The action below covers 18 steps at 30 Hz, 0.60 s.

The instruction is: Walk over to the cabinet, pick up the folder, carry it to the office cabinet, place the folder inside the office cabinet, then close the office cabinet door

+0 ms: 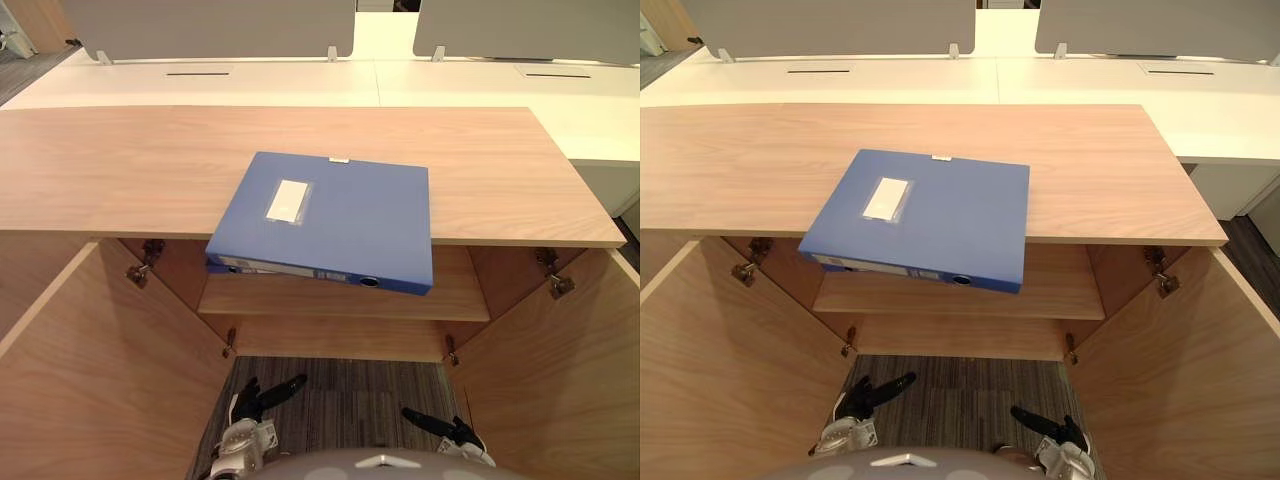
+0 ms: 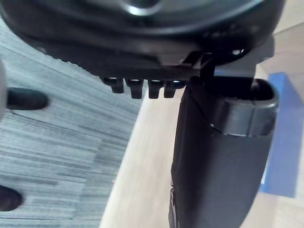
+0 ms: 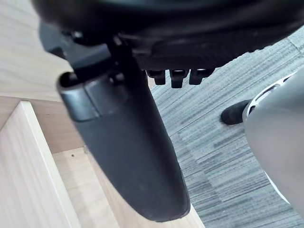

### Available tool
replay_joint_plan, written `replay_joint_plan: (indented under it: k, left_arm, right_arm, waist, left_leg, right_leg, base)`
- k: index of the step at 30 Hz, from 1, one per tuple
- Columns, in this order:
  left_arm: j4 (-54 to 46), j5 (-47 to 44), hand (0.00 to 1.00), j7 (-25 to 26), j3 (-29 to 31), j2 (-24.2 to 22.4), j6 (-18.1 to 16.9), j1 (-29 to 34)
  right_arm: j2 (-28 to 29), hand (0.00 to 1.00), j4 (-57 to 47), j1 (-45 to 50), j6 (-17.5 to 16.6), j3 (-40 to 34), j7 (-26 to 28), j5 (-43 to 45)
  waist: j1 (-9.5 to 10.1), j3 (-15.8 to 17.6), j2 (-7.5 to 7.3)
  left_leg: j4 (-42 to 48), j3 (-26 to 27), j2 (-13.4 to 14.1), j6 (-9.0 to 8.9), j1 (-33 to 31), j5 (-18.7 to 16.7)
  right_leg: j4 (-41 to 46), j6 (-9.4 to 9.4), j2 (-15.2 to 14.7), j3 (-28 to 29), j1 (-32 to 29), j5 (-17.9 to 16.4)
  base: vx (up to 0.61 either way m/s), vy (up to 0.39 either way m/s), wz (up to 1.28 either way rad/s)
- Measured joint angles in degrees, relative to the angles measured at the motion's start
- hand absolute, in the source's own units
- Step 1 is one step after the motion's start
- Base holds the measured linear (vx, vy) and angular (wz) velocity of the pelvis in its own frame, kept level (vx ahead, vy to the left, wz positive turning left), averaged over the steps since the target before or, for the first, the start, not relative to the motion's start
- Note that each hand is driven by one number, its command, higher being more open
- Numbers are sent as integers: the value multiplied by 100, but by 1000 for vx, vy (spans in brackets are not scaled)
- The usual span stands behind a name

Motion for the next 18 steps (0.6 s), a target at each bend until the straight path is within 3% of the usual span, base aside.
replay_joint_plan:
  k: [9,14,18]
  left_arm:
    - [-3058,201,100,163,-211,359,-93,1048]
    - [-4538,446,100,309,-220,420,-259,1164]
    - [-5488,917,100,495,-196,505,-634,1176]
  right_arm:
    - [-36,100,-253,134,-28,277,-30,-10]
    - [-43,100,-331,244,-30,281,19,-13]
    - [-50,100,-328,251,-31,282,68,-93]
  waist:
    - [50,23,0]
    - [152,19,11]
    - [155,-3,20]
  left_leg:
    - [-220,-161,-60,-30,102,138]
    - [-227,-194,-57,-34,153,147]
    - [-254,-277,-62,-33,271,147]
  right_leg:
    - [103,16,-52,-23,-13,46]
    - [124,18,-54,-49,38,33]
    - [122,26,-57,-134,173,-12]
  base:
    - [-104,12,6]
    - [-16,-2,2]
    - [1,-3,9]
